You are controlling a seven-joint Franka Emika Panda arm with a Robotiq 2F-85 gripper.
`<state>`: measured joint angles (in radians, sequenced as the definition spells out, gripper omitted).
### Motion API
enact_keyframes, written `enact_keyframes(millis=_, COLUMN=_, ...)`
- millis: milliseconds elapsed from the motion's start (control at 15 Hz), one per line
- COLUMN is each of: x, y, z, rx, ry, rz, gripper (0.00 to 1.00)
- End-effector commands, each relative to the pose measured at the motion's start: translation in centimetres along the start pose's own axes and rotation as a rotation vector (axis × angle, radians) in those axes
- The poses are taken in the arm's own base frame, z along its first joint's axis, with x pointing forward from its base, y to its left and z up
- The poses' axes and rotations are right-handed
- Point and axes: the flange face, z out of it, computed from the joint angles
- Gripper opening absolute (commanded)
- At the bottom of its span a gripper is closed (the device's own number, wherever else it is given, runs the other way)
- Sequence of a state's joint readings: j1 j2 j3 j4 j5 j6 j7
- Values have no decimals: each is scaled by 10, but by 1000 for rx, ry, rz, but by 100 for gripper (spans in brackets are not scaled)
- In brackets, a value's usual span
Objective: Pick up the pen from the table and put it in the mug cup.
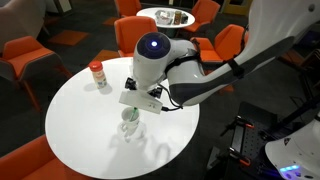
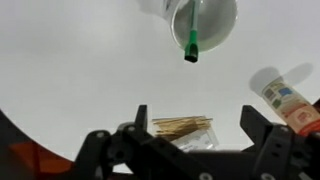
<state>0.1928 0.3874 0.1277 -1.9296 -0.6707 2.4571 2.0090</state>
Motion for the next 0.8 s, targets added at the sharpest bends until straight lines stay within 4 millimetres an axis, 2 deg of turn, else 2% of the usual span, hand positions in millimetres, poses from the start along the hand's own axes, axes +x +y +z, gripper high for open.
enact_keyframes(millis=0, x=8, y=14, z=-10, rx=0, ry=-20, rz=-11, gripper=100)
enact_keyframes(millis=267, x=11, y=18, z=-18, rx=2, ry=-12, rz=-29, gripper=100)
enact_keyframes(millis=733, x=4, y=16, z=-27, rx=16, ry=-16, rz=-48, gripper=100)
